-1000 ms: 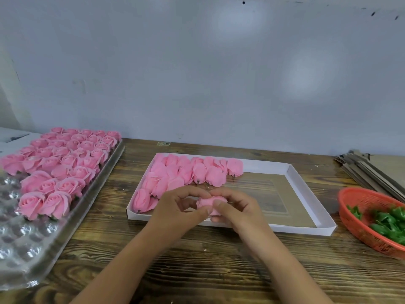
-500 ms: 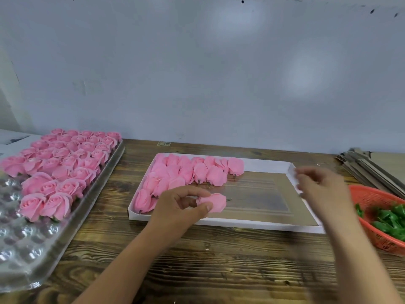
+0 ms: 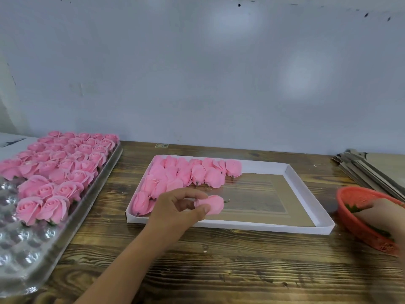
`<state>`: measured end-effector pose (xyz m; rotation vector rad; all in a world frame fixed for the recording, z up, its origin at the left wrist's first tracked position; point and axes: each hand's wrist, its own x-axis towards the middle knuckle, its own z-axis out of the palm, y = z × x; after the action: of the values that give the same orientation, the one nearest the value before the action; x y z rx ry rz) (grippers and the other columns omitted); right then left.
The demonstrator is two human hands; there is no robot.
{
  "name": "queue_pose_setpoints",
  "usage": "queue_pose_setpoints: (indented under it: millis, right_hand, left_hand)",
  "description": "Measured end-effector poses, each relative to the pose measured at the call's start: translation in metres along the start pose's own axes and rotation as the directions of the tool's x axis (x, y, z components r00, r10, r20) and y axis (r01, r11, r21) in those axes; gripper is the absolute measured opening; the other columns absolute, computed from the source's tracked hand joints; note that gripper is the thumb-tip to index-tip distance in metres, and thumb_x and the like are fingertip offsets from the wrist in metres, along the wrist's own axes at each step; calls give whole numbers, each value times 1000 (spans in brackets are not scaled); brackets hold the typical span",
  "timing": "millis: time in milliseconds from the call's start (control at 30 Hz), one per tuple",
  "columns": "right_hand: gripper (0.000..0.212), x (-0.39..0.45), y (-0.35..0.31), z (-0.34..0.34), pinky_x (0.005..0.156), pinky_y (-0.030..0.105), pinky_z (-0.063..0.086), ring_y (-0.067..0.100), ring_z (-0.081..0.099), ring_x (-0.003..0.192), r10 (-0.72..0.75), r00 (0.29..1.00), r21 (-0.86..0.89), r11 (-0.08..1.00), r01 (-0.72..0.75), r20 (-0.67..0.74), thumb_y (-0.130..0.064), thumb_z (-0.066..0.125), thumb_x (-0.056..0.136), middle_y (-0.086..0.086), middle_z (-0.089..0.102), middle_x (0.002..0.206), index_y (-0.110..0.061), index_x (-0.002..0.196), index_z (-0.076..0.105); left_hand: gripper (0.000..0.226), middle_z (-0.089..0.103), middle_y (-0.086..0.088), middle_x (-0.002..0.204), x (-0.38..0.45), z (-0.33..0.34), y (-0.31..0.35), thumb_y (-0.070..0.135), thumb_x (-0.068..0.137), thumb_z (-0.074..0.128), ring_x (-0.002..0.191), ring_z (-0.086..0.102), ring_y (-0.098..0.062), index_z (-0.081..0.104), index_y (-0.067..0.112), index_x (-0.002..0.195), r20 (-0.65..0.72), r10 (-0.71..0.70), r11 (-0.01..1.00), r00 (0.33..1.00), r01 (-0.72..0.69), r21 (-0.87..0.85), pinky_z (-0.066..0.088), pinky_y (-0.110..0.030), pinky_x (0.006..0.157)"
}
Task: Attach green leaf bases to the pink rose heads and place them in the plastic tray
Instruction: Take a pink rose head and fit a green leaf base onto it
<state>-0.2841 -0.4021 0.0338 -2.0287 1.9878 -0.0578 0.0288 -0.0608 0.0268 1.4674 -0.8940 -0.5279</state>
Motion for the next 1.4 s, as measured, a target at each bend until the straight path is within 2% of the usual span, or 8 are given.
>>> queue_pose_setpoints:
  millis: [100, 267, 533, 733, 967, 1167, 1267, 1400]
  right_hand:
    - [50, -4, -6, 1, 83, 37, 53, 31, 64, 94, -23, 999, -78, 997, 20, -31, -47, 73, 81, 13, 70, 111, -12, 117, 71]
    - [54, -4, -11, 2, 88, 44, 55, 31, 65, 92, -30, 999, -63, 998, 28, -32, -59, 66, 80, 13, 72, 101, -14, 111, 71]
    - [55, 4, -13, 1, 97, 45, 49, 37, 59, 113, -77, 996, 0, 997, 77, -34, -49, 60, 92, 20, 62, 129, -7, 127, 64]
    - [30, 11, -16, -1, 90, 43, 51, 36, 62, 101, -71, 997, -77, 995, 69, -28, -17, 59, 92, 24, 65, 115, 3, 114, 65]
    - [17, 22, -8, 3, 51, 30, 50, 27, 66, 58, -63, 989, -98, 994, 50, -130, -12, 62, 86, 15, 66, 64, -3, 73, 67]
    - [21, 55, 9, 6, 56, 45, 58, 32, 62, 44, -5, 963, 36, 999, 16, -270, -1, 69, 74, 13, 60, 46, -14, 62, 57]
    - [19, 61, 14, 6, 49, 39, 56, 32, 61, 40, 7, 965, 54, 999, 7, -261, -5, 70, 78, 12, 59, 40, -8, 61, 62]
    - [18, 61, 14, 4, 59, 51, 59, 38, 64, 50, 5, 968, 98, 995, 20, -251, -4, 68, 82, 20, 62, 50, 4, 66, 64]
  left_hand:
    - [28, 78, 0, 84, 0, -1, 0, 14, 80, 84, 78, 73, -14, 78, 40, 89, 1, 4, 1000, 1000, -4, 0, 57, -29, 74]
    - [31, 78, 2, 84, -1, -1, 2, 13, 80, 83, 78, 73, -13, 77, 41, 89, 4, 2, 1000, 1000, -2, 15, 58, -25, 73]
    - [32, 78, 4, 83, -2, 0, 5, 14, 80, 83, 79, 73, -11, 76, 44, 89, 2, -14, 999, 1000, 14, 34, 56, -22, 71]
    - [32, 78, 2, 83, -2, 0, 5, 12, 79, 83, 78, 73, -13, 77, 42, 88, -6, -9, 1000, 1000, 10, 27, 58, -27, 74]
    - [33, 77, 5, 85, -1, -1, 5, 12, 79, 83, 78, 72, -11, 77, 43, 88, -6, 0, 1000, 1000, 0, 29, 56, -22, 70]
    - [32, 77, 7, 85, -1, -1, 6, 12, 79, 83, 79, 72, -10, 77, 42, 88, -9, -17, 999, 1000, 17, 28, 56, -24, 71]
    - [31, 77, 5, 85, -2, -1, 6, 12, 79, 83, 81, 72, -13, 77, 41, 90, -8, -21, 999, 1000, 21, 27, 58, -28, 75]
    - [32, 77, 5, 85, -2, -1, 5, 13, 79, 83, 81, 73, -13, 76, 43, 89, -9, -25, 999, 1000, 25, 41, 59, -29, 76]
